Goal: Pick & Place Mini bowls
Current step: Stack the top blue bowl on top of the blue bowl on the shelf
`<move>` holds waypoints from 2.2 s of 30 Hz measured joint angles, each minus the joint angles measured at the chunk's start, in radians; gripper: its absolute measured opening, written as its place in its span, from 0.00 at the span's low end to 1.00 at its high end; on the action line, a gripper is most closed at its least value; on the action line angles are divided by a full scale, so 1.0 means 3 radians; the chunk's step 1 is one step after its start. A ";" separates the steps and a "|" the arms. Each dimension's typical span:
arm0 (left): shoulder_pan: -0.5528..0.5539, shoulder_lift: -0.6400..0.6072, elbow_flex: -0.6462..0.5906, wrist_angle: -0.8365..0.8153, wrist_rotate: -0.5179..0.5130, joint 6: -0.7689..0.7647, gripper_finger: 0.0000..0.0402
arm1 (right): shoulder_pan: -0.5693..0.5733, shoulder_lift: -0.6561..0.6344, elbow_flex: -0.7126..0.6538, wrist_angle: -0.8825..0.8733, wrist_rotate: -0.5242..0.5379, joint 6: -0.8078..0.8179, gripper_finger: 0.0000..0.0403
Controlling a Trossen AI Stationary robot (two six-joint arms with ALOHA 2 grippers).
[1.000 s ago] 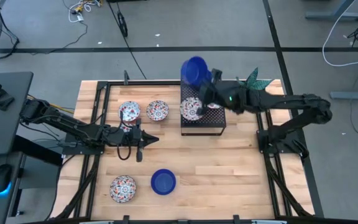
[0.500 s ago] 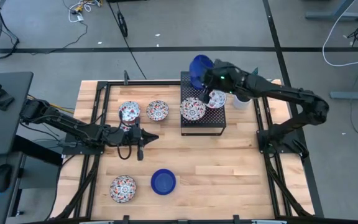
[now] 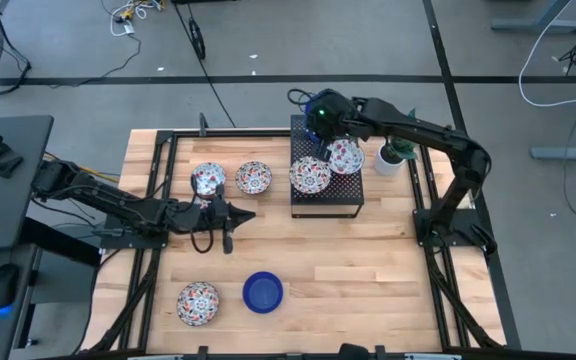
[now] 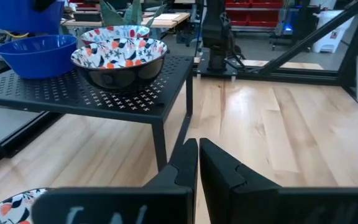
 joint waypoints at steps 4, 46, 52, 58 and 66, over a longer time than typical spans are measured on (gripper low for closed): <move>-0.0002 0.0000 0.0000 0.0000 0.0079 -0.0007 0.05 | -0.0070 0.0009 0.0000 -0.0030 -0.0212 0.0024 0.00; -0.0003 0.0000 0.0000 -0.0001 0.0085 -0.0064 0.05 | -0.0203 0.0190 0.0000 -0.0161 -0.0328 0.0117 0.03; -0.0003 0.0000 0.0000 -0.0001 0.0085 -0.0064 0.05 | -0.0204 0.0190 0.0000 -0.0167 -0.0328 0.0181 0.05; -0.0003 0.0001 0.0000 0.0000 0.0086 -0.0065 0.05 | -0.0205 0.0190 0.0000 -0.0166 -0.0328 0.0189 0.06; -0.0003 0.0000 0.0000 -0.0001 0.0086 -0.0066 0.05 | -0.0211 0.0234 0.0000 -0.0167 -0.0323 0.0201 0.06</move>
